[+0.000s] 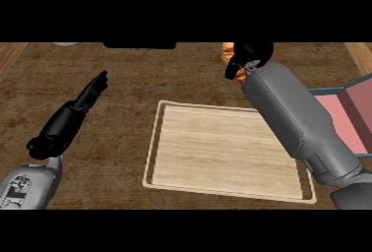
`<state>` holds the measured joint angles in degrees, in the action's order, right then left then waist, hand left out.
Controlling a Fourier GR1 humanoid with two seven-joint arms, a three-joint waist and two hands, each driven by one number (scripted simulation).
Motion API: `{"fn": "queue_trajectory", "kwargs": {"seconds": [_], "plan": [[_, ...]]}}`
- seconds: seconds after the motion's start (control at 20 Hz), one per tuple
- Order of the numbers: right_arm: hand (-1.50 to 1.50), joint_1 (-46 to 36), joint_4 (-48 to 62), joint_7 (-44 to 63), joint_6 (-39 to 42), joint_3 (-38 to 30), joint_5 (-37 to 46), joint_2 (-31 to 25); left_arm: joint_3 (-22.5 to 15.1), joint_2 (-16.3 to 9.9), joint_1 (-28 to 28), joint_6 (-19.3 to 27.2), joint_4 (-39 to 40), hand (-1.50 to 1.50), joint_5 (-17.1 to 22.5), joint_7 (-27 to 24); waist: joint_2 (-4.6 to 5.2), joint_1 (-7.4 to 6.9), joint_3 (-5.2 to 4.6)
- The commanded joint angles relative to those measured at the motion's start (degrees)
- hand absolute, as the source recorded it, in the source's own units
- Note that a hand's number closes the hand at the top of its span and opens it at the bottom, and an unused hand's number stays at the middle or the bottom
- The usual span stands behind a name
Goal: Pick the croissant from the tray and place it in the cardboard box
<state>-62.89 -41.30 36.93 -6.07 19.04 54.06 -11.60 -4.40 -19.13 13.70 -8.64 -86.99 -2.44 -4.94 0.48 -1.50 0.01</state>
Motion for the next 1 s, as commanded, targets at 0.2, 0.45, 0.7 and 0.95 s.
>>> {"fn": "queue_trajectory", "kwargs": {"seconds": [0.2, 0.45, 0.7, 0.95], "plan": [[1.5, -2.8, -3.3, 13.8, -10.1, -5.8, 4.5, -4.5, 1.0, 0.4, -1.3, 0.5, -1.7, 0.0, 0.3, 2.6, -0.83, 1.64, 0.0], [1.5, -3.6, -4.2, 19.0, -11.5, -10.2, 6.0, -9.8, 1.8, -0.1, -2.0, 0.0, 0.1, 0.0, -0.6, -0.8, -0.59, 1.7, -0.03], [1.5, 2.7, -7.4, 17.7, -12.8, -13.9, 5.6, -14.9, 1.3, 1.3, -2.5, 0.8, 0.5, 0.0, -1.9, -1.4, -0.57, 1.96, -0.01], [1.5, 5.0, -5.5, 13.0, -5.6, -16.2, 4.1, -21.2, 1.0, 1.7, -3.6, 0.7, -1.8, 0.0, -2.6, -1.0, -0.61, 1.6, -0.02]]}}
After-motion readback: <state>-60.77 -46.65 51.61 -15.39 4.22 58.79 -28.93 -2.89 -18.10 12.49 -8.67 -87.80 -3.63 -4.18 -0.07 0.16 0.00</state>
